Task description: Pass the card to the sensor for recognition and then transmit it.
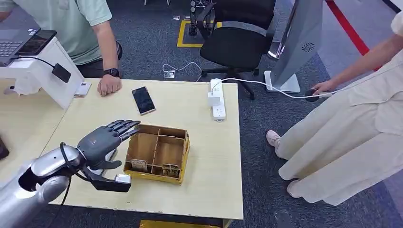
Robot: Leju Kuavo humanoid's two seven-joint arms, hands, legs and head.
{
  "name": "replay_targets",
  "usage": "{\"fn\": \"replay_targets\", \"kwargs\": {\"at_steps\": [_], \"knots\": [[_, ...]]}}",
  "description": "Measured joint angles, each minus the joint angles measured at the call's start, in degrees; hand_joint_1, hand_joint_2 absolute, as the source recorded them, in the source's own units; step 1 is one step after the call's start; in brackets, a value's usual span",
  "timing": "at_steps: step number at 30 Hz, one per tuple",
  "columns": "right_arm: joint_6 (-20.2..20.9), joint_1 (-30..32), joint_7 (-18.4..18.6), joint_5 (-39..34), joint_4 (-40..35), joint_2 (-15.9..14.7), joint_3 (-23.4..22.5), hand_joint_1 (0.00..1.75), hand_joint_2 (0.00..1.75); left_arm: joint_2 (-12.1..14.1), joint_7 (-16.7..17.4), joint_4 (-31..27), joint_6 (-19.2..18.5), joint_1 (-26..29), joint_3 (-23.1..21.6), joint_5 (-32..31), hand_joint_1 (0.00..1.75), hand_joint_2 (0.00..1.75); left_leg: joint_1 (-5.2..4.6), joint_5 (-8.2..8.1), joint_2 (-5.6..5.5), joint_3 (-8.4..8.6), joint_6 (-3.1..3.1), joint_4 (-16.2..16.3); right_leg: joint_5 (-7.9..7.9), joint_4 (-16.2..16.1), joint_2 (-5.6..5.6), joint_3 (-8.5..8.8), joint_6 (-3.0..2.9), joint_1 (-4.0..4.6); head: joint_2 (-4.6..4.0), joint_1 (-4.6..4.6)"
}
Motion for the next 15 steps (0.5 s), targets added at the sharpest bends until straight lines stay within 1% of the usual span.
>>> {"fn": "replay_targets", "kwargs": {"at_steps": [3,6,7,15], "knots": [[0.0,0.0,0.1,0.0,0.0,0.0,0.2,0.00,1.75,-0.9,0.0,-0.2,0.2,0.1,0.0,-1.7,0.00,1.75,-0.01,0.00,-0.02,0.01,0.00,0.0,0.00,0.0,-0.01,0.01,0.00,0.00,-0.02,0.00],[0.0,-0.1,0.1,0.0,0.0,0.0,0.5,0.00,1.75,-3.0,0.0,-0.1,0.2,0.1,0.0,-3.1,0.00,1.75,-0.01,0.00,-0.04,0.00,0.00,0.0,0.01,0.0,-0.05,0.01,0.00,-0.01,0.00,-0.02],[0.0,-0.2,0.1,0.0,0.0,0.0,0.7,0.00,1.75,-4.1,0.0,-0.1,0.2,0.1,-0.2,-3.4,0.00,1.75,-0.01,0.00,-0.03,0.00,0.00,0.0,0.01,0.0,-0.03,0.01,0.00,0.00,0.00,0.00],[0.0,-0.4,0.5,-0.1,0.0,0.0,0.9,0.00,1.75,-7.2,0.0,-0.1,0.1,-0.3,-0.7,-3.6,0.00,1.75,-0.02,0.00,-0.03,0.00,0.00,0.0,0.01,0.0,-0.04,0.00,0.00,0.00,0.00,-0.02]]}}
